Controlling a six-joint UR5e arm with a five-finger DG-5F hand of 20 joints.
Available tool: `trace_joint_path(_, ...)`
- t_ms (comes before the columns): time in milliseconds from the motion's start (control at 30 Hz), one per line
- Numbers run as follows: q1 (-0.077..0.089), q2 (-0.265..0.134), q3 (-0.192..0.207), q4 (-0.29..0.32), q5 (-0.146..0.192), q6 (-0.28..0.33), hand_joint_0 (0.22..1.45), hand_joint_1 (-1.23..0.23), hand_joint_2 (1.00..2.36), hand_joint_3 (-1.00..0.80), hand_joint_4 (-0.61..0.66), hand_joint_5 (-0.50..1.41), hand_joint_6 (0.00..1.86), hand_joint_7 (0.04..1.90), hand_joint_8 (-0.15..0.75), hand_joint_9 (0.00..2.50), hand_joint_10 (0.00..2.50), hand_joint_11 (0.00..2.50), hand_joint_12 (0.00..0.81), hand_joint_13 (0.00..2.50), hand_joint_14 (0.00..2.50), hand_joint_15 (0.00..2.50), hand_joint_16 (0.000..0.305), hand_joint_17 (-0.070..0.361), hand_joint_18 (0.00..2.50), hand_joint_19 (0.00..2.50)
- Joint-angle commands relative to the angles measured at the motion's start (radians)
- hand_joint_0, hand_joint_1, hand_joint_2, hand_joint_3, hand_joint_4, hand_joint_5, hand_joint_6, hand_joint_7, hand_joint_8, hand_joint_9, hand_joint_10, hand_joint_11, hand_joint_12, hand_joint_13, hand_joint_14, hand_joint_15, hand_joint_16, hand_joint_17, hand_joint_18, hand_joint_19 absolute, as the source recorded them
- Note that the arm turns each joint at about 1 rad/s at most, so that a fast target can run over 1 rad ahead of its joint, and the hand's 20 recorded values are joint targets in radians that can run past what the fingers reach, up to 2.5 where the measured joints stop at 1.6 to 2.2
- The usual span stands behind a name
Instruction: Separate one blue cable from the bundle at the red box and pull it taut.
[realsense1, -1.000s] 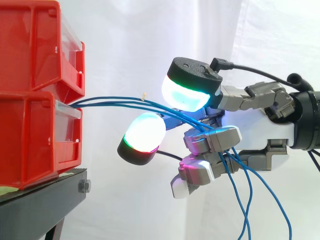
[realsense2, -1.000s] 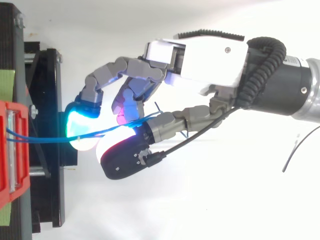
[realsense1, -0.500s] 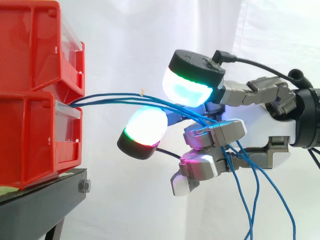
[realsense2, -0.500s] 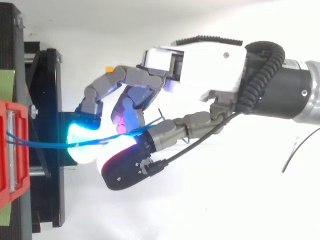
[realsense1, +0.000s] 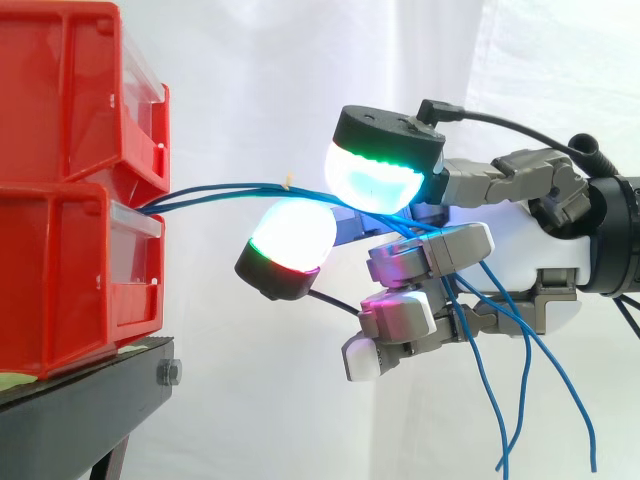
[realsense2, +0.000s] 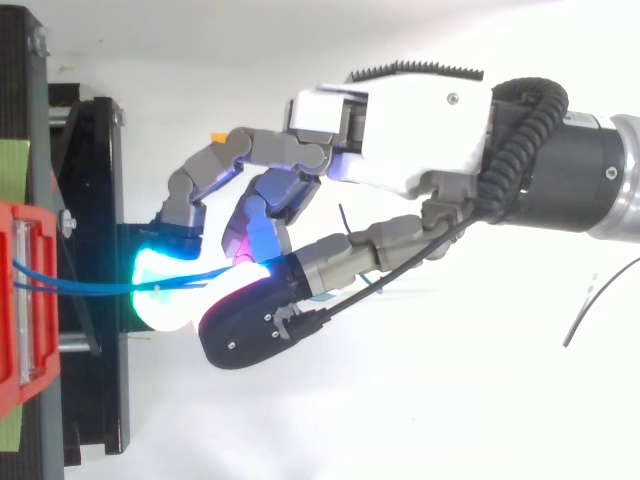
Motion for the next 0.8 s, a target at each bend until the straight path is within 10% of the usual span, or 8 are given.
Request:
trace_joint_path(0,0.0,0.0,0.0,0.0,0.0,0.004,0.67,-0.71,1.01,-0.31,0.09,-0.2,0.84,0.75,0.214,0.87,1.08,1.06,0.242,1.1,0.02,1.11,0.015,0.033,0.59,0.66)
trace_joint_path(767,0.0,0.0,-0.001,0.009,-0.008,0.027,0.63,-0.86,1.0,-0.5,0.13,-0.21,0.88,0.71,0.222,0.81,1.2,0.99,0.241,1.07,0.02,1.12,0.014,0.031,0.58,0.65)
